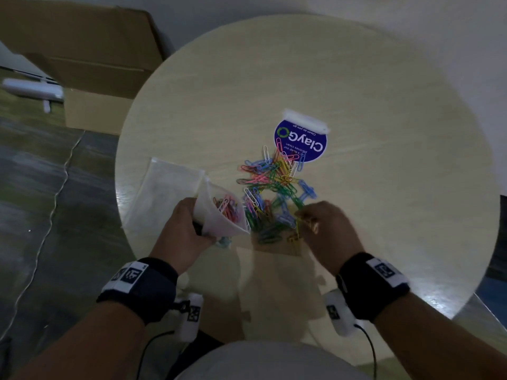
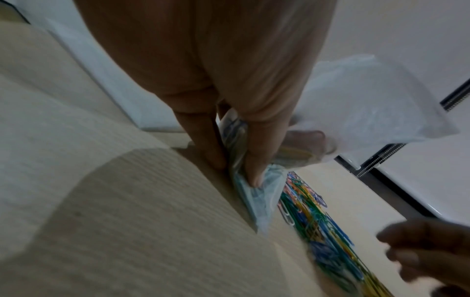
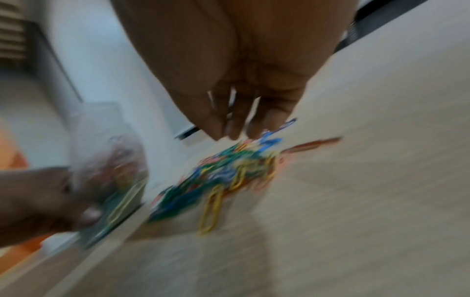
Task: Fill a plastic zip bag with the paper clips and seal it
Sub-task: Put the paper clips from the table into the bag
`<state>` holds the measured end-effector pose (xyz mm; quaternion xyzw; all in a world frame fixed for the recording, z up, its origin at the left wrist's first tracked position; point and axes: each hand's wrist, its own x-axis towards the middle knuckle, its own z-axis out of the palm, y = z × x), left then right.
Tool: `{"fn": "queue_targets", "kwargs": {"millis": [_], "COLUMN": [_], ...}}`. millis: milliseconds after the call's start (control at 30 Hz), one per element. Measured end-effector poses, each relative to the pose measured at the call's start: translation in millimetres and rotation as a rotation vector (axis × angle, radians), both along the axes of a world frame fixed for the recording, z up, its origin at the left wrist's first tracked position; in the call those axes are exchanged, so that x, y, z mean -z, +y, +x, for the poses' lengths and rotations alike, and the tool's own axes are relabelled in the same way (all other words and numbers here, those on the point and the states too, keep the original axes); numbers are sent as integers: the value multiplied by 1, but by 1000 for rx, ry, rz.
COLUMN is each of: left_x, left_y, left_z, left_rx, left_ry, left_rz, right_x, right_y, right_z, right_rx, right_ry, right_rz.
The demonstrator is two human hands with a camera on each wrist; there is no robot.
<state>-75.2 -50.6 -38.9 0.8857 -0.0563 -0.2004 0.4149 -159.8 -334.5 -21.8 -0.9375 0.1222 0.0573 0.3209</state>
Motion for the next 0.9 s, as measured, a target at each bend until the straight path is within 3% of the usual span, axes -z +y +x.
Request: {"fn": "queue_targets", "kwargs": {"millis": [67,100,200,267,333,433,533,600,700,800,900], "left_x": [-1,-2,0,1,1,3,3,3,3,6,6], "left_y": [1,1,0,0,1,2,2,2,2,4,3], "left_z": [-1,-2,-2,-1,-1,-2,-2,-2,-3,-2,-2], "left_rx": [-26,-31,-41,-45,-45,-37,-43,-43,-48,-47,-50], "left_ry": [4,4,11,11,15,22,35,33,38,51,50], "left_rz": [-37,-49,-75,-68,-58,-56,-61,-48,-45,-59,-59], "right_x": [-5,-4,1,9,18,15,4,0,-2,2,12], "right_y": [-18,-21,-6,10,18,12,-9,-16,-4,17,23], "right_z": [-11,-18,-30,-26,-10,14,32,45,51,38,23], "right_rx": [200,206,-73,-235,-266,-191,67,178,63,-97,-148], "right_ry": [94,169,277,226,135,104,-36,62,272,260,203], "right_rz": [-33,-37,-80,-147,-192,-168,-108,-122,-254,-344,-377]}}
